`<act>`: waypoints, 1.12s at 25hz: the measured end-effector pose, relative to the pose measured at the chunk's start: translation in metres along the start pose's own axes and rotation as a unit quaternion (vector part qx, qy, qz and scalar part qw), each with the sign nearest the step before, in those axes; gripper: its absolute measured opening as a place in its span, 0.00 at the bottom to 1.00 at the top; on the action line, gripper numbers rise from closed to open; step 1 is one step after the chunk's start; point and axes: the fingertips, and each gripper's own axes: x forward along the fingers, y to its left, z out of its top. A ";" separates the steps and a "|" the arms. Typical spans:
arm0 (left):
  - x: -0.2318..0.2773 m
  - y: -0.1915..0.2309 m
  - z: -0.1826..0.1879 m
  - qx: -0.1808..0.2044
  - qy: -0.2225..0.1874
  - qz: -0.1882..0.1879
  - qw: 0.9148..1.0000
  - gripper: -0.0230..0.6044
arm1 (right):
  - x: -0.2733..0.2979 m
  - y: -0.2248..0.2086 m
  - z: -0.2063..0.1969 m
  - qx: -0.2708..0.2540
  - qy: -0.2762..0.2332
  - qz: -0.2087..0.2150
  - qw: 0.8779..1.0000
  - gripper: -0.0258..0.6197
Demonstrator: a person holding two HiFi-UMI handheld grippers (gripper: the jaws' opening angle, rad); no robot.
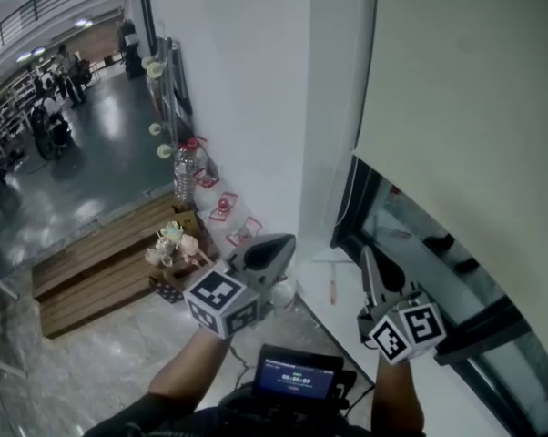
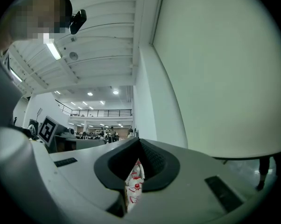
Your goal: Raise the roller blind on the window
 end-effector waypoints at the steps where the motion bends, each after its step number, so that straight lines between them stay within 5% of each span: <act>1: 0.002 0.008 0.001 0.001 0.000 0.001 1.000 0.03 | 0.008 -0.001 -0.001 0.000 0.000 -0.002 1.000 0.04; 13: 0.041 0.056 0.005 -0.009 -0.006 -0.023 1.000 0.03 | 0.066 -0.027 0.001 -0.006 -0.001 -0.028 1.000 0.04; 28: 0.123 0.090 0.025 0.002 -0.018 0.011 1.000 0.03 | 0.126 -0.104 0.009 -0.001 -0.003 0.015 1.000 0.04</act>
